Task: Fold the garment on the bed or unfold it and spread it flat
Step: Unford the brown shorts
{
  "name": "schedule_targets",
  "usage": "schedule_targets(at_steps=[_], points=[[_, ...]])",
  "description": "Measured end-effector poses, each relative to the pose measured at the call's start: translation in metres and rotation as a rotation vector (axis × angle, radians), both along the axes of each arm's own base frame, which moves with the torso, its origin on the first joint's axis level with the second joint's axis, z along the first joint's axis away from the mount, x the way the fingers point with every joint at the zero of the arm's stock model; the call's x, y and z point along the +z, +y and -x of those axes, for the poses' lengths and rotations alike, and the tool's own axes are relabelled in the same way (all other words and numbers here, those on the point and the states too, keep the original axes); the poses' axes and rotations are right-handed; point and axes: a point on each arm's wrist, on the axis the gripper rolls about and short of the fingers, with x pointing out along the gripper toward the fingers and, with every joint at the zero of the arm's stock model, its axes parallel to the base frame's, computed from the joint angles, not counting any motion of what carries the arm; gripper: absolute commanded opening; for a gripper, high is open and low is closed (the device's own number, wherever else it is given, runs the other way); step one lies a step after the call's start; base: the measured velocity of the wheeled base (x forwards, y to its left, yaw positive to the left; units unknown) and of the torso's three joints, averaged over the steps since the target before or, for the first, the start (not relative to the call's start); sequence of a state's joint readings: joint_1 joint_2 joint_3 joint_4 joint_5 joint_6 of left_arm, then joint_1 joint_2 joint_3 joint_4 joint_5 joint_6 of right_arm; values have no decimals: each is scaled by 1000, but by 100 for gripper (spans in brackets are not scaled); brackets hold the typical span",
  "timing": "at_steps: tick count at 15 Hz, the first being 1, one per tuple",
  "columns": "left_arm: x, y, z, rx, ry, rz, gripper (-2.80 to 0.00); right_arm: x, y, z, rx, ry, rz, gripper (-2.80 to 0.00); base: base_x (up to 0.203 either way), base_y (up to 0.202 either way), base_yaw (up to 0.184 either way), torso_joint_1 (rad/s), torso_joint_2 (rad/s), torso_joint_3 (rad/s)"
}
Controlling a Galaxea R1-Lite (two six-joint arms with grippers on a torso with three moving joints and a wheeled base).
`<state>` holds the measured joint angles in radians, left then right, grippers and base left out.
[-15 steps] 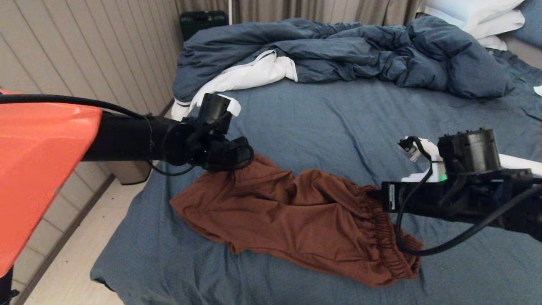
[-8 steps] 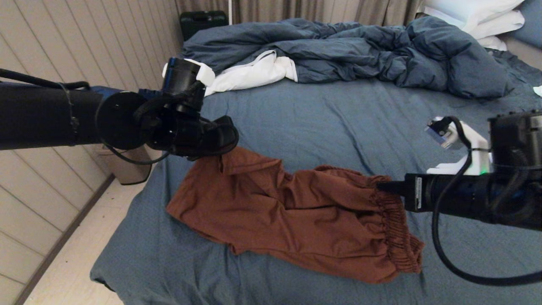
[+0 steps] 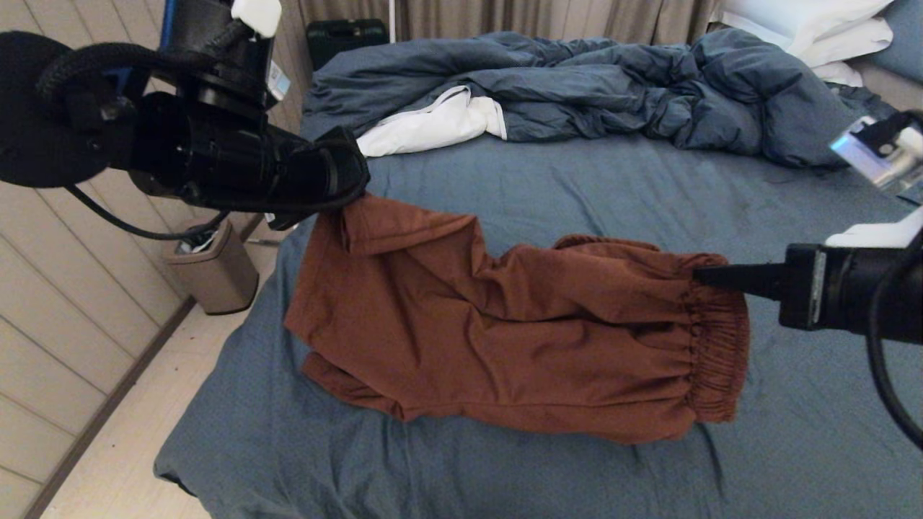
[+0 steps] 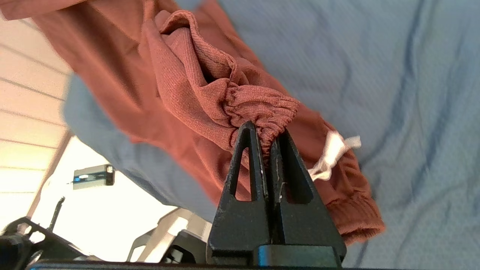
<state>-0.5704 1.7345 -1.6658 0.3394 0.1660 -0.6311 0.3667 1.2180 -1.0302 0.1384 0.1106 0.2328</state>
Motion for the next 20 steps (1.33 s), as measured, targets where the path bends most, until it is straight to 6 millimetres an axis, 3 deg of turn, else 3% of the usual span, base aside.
schedule_targets(at_steps=[5,12,20], points=[[44,17,27,-5,-89,44,-280,35,0,25,58,-90,-33,-280,0,0,0,0,0,0],[82,18,56,-57,-186,87,-280,65,-3,45,103,-185,-73,-280,0,0,0,0,0,0],[119,37,102,-125,-362,152,-280,79,-8,73,220,-283,-89,-280,0,0,0,0,0,0]])
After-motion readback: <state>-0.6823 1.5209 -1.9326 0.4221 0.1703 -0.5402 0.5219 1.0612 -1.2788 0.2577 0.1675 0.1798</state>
